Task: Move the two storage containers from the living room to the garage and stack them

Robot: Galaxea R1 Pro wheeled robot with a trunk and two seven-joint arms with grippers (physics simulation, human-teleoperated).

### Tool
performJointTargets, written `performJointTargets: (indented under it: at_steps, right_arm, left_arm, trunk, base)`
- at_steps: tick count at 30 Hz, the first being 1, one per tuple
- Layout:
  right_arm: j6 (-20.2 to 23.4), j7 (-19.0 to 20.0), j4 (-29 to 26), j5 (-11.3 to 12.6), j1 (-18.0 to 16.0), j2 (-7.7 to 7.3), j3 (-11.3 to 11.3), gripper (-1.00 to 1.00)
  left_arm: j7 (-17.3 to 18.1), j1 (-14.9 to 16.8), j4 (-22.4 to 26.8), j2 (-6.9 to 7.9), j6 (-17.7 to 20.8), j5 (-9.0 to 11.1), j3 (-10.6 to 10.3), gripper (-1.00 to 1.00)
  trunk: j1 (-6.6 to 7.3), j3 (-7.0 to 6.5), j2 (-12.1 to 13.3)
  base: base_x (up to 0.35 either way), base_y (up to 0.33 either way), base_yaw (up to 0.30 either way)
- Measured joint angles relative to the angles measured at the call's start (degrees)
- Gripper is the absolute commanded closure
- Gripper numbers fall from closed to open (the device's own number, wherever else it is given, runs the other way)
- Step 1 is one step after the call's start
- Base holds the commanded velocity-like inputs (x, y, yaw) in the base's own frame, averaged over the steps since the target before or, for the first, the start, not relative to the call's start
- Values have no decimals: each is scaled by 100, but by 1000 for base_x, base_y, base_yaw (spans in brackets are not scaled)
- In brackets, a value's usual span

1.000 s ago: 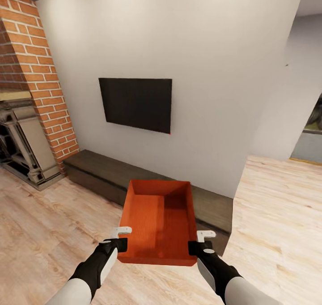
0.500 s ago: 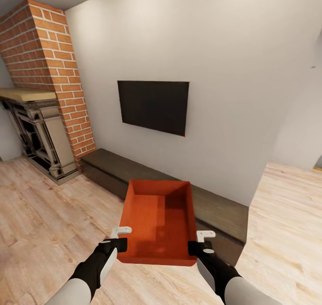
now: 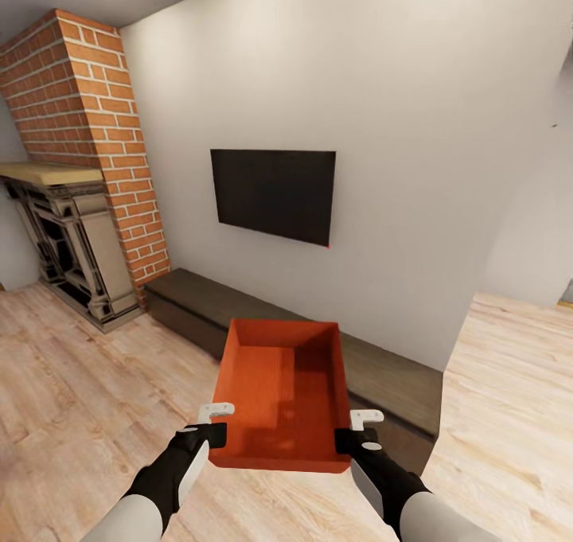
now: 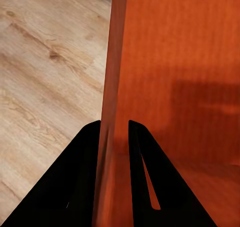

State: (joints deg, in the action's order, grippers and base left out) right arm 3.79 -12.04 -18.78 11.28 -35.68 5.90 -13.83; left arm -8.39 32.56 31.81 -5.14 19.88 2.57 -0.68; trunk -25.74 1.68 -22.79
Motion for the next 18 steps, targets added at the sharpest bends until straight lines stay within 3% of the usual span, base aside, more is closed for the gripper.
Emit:
performJointTargets:
  at_steps: [18]
  right_arm:
    - [0,1,-1,0,-4,-1,0,100]
  left_arm:
    - [-4,3,1,-2,1,2,0,100]
  trunk:
    - [-2,-154,-9]
  base:
    - [0,0,0]
